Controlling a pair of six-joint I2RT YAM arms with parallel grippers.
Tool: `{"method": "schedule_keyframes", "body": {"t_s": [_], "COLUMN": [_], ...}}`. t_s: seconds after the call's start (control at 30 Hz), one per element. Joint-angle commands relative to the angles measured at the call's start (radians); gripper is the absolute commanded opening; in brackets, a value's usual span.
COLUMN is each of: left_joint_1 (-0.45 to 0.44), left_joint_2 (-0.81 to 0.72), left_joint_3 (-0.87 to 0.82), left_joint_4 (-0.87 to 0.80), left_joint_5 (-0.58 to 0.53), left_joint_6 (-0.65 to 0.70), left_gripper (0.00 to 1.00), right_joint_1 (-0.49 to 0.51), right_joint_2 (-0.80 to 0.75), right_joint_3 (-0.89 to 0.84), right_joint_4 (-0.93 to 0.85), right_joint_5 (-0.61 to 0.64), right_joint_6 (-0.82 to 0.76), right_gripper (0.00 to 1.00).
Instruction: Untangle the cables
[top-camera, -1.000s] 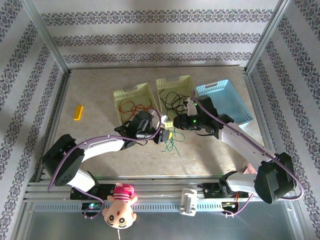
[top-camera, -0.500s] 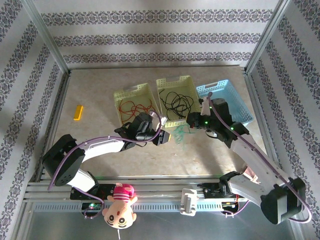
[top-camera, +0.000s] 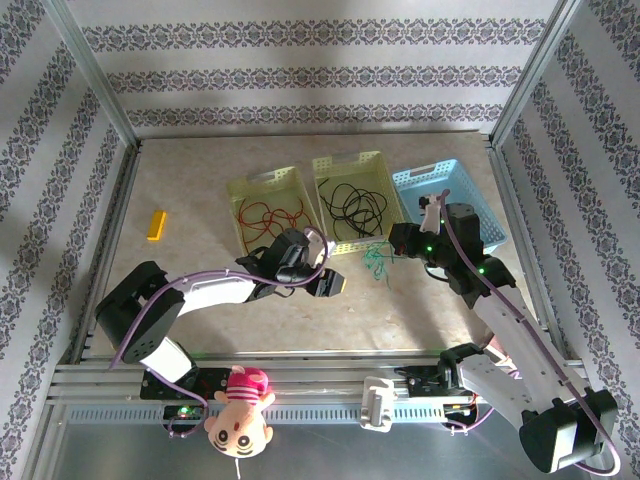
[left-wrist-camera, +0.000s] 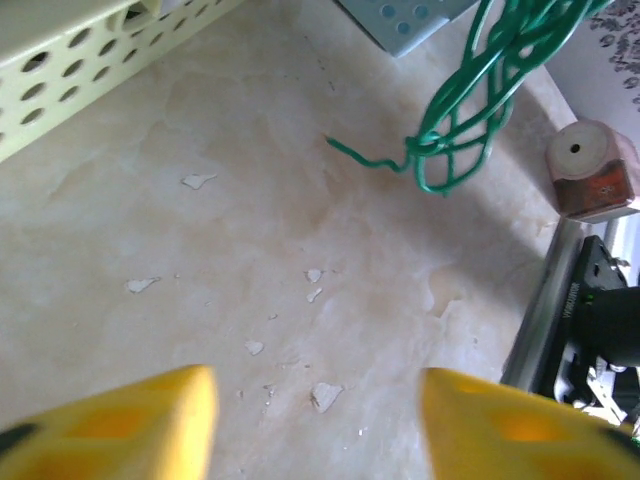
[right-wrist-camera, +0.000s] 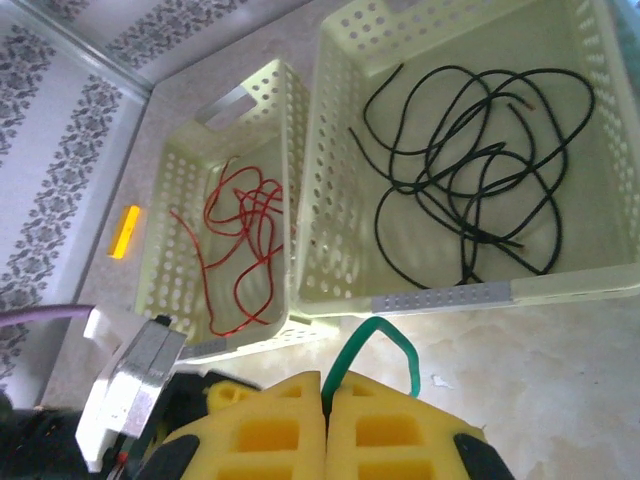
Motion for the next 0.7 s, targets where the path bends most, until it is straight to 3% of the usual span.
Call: {"method": "schedule_keyframes", "body": {"t_s": [0.0, 0.07, 0.1, 0.67], "left_joint_1": [-0.012, -0.012, -0.013, -0.013], "left_joint_2": [0.021, 0.036, 0.045, 0.108], "left_joint_3": [0.042, 0.057, 0.063, 0.122], "left_joint_4": [0.046, 0.069, 0.084, 0.276], "left_joint_5": [0.070, 0.090, 0.093, 0.106], "left_joint_6": [0.007, -0.002, -0.008, -0.052], "left_gripper": [0.93, 0.93, 1.00, 0.96], "right_joint_1": [-0.008, -0.008, -0.009, -0.085], "right_joint_2": [-0.006, -0.003, 0.000, 0.051], "right_joint_3": [-0.011, -0.008, -0.004, 0.038], "right_joint_4": [0.055, 0.074, 0.083, 0.212], "right_joint_5": [-0.110, -0.159, -0.188, -0.446], "right_joint_6": [0.023, 0.040, 0.047, 0.268], "right_gripper": [0.01, 0.01, 0.01, 0.01]}}
